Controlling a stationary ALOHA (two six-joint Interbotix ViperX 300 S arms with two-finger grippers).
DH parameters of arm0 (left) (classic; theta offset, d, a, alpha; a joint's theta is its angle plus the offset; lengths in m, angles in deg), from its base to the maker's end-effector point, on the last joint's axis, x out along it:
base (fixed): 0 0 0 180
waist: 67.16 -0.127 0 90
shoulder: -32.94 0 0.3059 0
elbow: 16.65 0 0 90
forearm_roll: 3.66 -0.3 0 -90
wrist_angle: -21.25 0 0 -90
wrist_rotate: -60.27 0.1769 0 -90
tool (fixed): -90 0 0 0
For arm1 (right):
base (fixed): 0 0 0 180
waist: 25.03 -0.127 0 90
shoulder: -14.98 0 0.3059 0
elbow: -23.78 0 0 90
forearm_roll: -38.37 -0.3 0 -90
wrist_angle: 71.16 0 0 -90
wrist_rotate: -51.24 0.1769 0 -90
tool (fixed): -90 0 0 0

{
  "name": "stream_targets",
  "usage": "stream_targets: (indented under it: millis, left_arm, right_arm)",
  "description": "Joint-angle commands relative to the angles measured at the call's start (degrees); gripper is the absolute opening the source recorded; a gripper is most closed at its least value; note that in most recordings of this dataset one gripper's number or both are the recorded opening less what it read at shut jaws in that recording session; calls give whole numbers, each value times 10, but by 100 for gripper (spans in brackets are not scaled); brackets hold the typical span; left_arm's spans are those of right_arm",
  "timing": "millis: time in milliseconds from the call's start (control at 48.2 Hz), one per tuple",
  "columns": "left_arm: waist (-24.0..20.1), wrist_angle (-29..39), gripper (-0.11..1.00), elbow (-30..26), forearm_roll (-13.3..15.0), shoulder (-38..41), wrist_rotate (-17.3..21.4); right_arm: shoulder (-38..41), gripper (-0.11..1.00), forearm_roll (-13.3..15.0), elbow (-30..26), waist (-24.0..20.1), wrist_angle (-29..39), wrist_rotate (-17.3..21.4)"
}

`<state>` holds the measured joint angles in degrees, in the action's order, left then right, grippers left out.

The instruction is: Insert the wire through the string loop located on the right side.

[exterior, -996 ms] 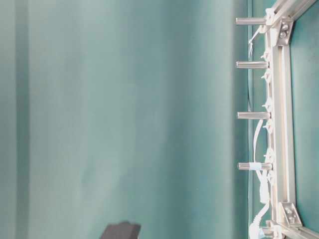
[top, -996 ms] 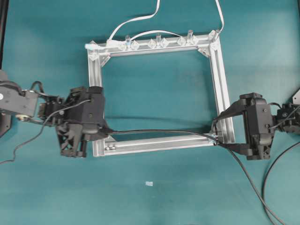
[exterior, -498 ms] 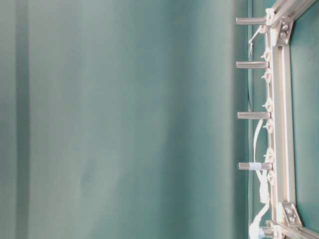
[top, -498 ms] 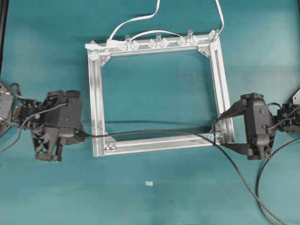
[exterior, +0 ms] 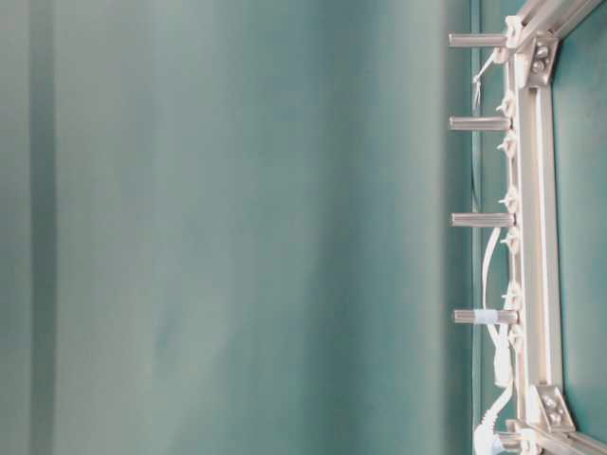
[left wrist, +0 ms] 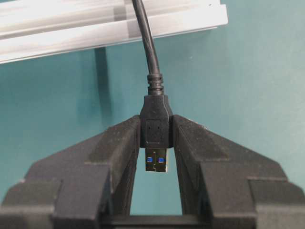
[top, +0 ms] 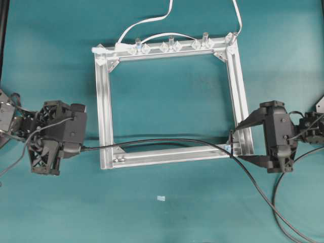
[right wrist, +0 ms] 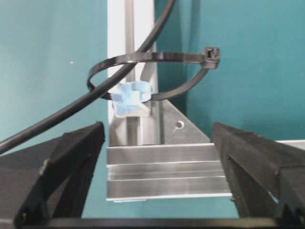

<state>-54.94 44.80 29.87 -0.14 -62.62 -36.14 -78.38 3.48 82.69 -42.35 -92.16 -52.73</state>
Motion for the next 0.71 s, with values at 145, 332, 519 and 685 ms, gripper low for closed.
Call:
stream_targets:
  millis: [145,332,519,685]
  left_arm:
    - [2,-5,24,-22,0,19,-11]
    - [2,-4,72,-28,-1,41,-22]
    - [2,-5,81,-30,-3,40,-25]
    - [2,-6,83,-33,-4,33,-25]
  right_arm:
    - [-4,99,1,-10,-1,-5,1]
    - [-5,99,1,-11,-1,-5,1]
    - [-4,99,2,-11,-1,-2,1]
    - [-5,99,1,-11,-1,-2,1]
